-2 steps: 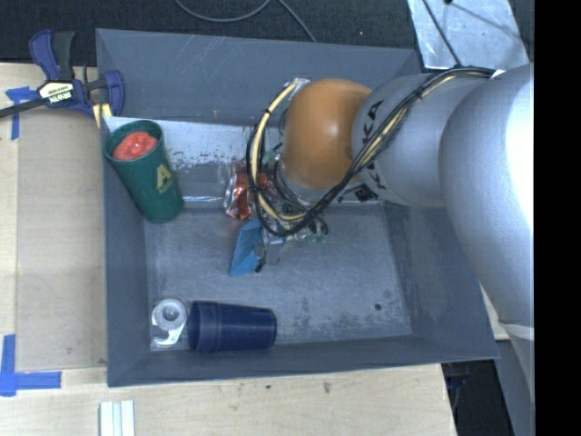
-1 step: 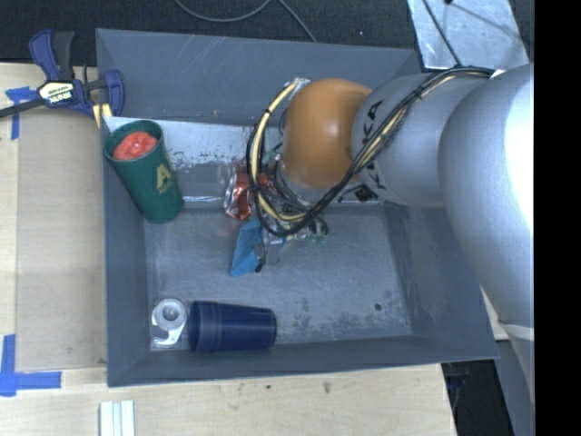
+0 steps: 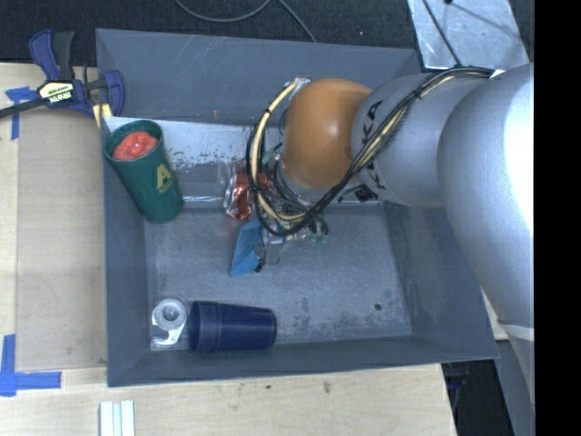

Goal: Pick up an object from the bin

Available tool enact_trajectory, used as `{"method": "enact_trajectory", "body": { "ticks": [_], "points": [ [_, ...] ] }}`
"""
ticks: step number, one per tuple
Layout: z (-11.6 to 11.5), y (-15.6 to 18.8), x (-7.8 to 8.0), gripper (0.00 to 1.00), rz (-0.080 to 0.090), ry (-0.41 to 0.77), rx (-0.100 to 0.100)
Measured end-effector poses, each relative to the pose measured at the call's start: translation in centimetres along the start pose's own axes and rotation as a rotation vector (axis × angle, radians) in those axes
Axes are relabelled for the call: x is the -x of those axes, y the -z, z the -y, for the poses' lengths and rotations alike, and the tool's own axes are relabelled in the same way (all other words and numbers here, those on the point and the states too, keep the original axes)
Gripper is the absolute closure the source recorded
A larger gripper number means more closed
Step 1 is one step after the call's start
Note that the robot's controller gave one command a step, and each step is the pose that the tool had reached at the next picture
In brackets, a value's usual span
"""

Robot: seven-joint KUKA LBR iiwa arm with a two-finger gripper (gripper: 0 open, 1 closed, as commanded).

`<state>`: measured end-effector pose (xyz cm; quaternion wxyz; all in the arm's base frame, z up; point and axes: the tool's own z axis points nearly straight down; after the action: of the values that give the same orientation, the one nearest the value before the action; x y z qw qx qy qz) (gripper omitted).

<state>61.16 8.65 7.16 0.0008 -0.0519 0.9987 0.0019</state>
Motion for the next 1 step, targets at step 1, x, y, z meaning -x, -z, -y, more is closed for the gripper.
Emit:
{"method": "enact_trajectory", "body": {
  "ticks": [1],
  "points": [
    [0.0,0.0,0.0,1.0,0.0,0.0,0.0]
  ]
}}
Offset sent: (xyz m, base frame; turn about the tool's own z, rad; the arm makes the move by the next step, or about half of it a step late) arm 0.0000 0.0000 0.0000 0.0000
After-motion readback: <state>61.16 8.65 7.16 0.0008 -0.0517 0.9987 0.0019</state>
